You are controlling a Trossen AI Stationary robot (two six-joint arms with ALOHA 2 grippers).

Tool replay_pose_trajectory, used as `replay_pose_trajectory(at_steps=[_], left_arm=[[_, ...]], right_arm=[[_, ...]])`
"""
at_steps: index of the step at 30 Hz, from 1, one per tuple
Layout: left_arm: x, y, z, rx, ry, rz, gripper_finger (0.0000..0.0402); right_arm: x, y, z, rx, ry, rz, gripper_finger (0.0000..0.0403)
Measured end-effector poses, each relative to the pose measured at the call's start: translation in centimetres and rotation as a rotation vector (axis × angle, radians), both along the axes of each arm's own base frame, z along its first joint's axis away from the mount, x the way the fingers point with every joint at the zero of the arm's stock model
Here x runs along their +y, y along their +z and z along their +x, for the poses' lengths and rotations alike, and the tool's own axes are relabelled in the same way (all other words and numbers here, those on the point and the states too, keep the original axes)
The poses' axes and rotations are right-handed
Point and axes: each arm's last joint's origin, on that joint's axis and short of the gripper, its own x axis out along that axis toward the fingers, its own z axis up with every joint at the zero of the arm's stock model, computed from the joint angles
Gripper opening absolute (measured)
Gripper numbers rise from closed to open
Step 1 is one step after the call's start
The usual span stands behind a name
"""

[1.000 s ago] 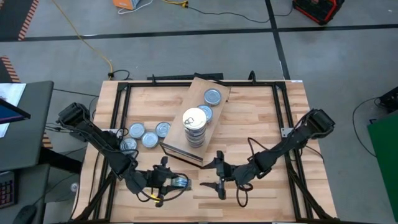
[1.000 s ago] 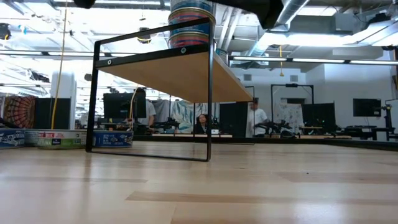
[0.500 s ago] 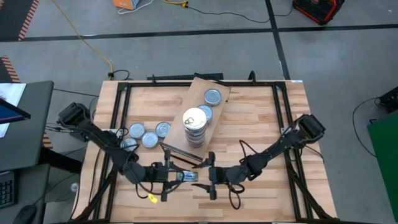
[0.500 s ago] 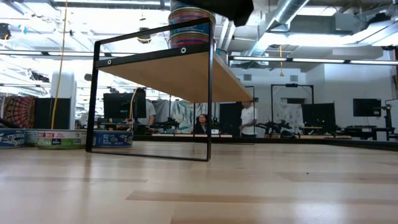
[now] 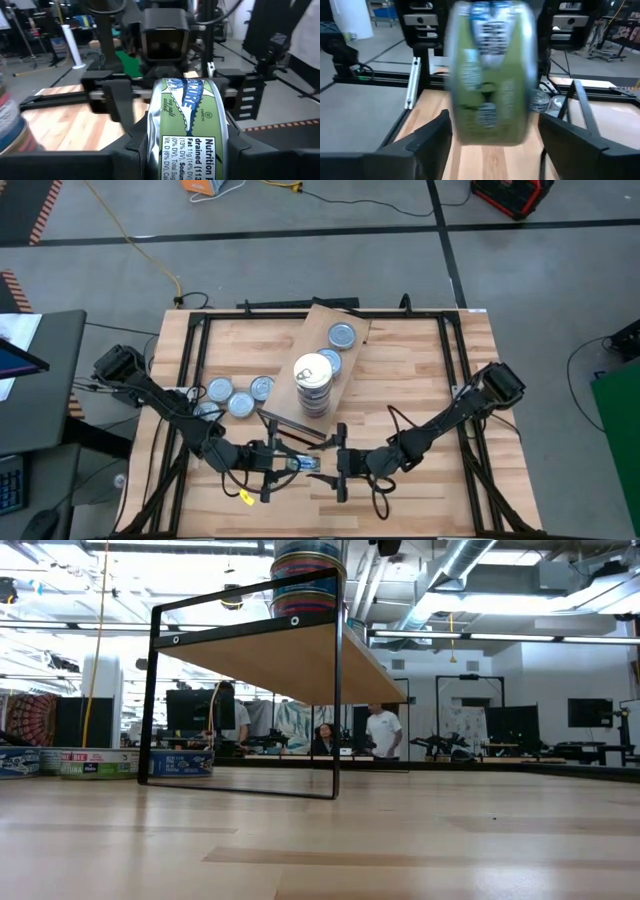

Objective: Stack canned seafood by type on shelf
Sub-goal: Stack the green tuna can on top of the yellow blue tuna can on the shelf

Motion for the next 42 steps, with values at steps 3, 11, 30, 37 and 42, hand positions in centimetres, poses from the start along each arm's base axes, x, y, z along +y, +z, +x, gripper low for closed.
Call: replay_pose_trajectory(at_steps=[3, 11, 30, 37, 42], left_arm=[[0.0, -0.1, 0.0, 0.009, -0.012, 0.012, 0.0132], [0.1, -0.6, 0.0, 0.058, 0.001, 0.056, 0.0153], [-0.1, 2.5, -5.1, 0.089, -0.061, 0.078, 0.0283], [-1.9, -0.2, -5.3, 0.223, -0.091, 0.078, 0.0283], [-2.1, -0.8, -5.5, 0.253, -0.103, 0.117, 0.0283]], right_arm=[[-0.1, 0.1, 0.0, -0.004, -0.001, -0.004, 0.0283], [-0.2, 0.0, 0.1, 0.004, -0.002, -0.015, 0.0165], [0.3, 4.7, -5.3, 0.13, 0.004, 0.06, 0.0173], [-0.8, 5.5, -9.7, 0.273, -0.205, 0.051, 0.0166], [-4.8, 7.6, -12.2, 0.305, -0.357, 0.223, 0.0176]])
